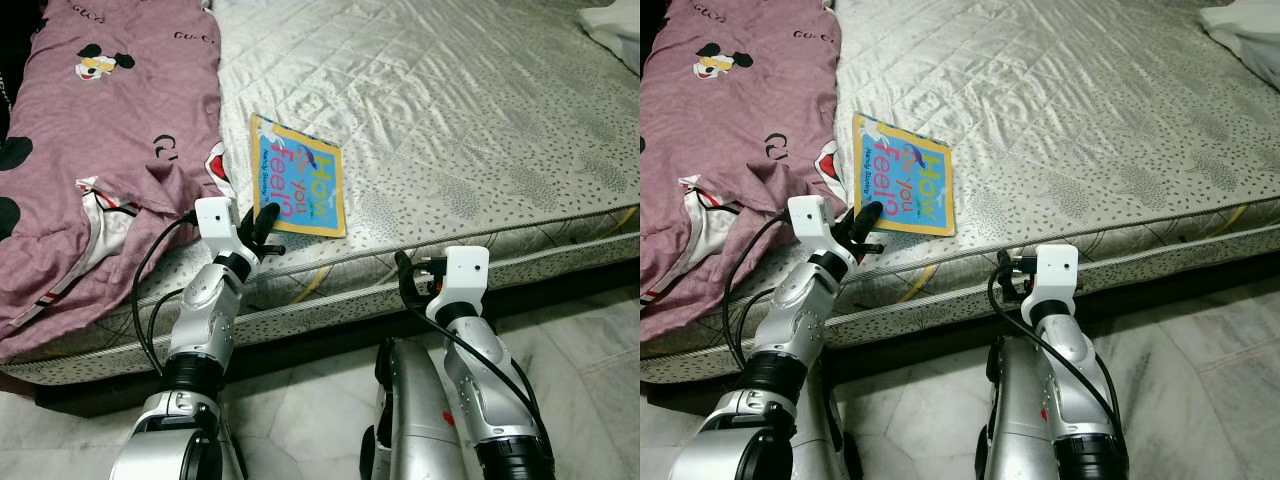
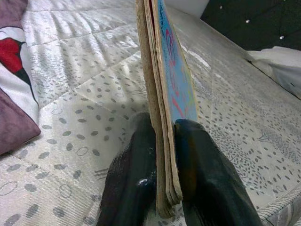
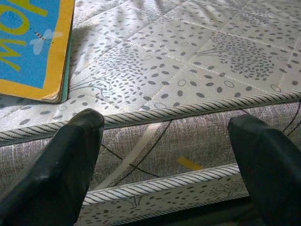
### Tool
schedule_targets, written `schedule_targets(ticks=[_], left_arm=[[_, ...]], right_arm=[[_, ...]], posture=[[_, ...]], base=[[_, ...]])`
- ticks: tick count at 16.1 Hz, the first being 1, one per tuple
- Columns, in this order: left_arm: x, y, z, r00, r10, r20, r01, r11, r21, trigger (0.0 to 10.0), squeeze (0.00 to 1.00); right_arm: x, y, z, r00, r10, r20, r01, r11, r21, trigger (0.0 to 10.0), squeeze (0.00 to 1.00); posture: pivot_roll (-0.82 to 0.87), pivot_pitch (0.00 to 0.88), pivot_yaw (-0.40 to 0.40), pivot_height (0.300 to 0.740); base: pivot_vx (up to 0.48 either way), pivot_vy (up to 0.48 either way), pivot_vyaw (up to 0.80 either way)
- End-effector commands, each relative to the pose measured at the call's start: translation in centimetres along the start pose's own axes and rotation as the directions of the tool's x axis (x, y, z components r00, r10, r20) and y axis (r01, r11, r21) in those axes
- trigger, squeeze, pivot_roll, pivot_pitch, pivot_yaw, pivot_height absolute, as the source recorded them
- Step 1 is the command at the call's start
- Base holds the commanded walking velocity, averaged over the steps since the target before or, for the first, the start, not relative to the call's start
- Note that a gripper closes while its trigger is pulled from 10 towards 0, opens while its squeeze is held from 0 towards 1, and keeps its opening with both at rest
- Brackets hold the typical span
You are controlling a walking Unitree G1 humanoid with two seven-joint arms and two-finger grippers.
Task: Clean up the room
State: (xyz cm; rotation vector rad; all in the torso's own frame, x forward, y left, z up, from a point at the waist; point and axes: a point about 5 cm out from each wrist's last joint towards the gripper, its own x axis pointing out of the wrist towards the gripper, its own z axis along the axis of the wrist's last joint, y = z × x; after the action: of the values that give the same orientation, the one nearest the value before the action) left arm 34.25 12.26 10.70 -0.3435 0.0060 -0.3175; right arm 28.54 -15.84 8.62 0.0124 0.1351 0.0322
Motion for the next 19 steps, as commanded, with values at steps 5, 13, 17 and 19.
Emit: schedule_targets(ticks=[5,13,17,19], left_arm=[[-6.2,1.1,0.7,0.983,0.185,0.020,-0.181,0.931,0.317,0.0,0.00],[-9.6,0.0,-0.5,0.976,0.216,0.004,-0.193,0.862,0.468,10.0,0.00],[-9.9,-0.1,-1.1,0.977,0.214,-0.006,-0.184,0.854,0.487,10.0,0.00],[-9.8,-0.3,-1.0,0.979,0.206,-0.003,-0.178,0.854,0.489,10.0,0.00]], right_arm=[[0.2,1.5,0.4,0.999,0.021,0.048,-0.026,0.994,0.106,10.0,0.00],[0.4,1.7,0.8,0.996,0.018,0.085,-0.033,0.984,0.177,10.0,0.00],[0.5,2.0,1.5,0.993,0.030,0.115,-0.051,0.982,0.182,10.0,0.00],[0.5,2.0,1.5,0.993,0.030,0.117,-0.051,0.981,0.186,10.0,0.00]], posture=[[0.00,0.072,0.020,0.496],[0.02,0.074,0.014,0.496],[0.02,0.072,0.015,0.530],[0.02,0.069,0.016,0.550]], base=[[0.000,0.000,0.00],[0.000,0.000,0.00],[0.000,0.000,0.00],[0.000,0.000,0.00]])
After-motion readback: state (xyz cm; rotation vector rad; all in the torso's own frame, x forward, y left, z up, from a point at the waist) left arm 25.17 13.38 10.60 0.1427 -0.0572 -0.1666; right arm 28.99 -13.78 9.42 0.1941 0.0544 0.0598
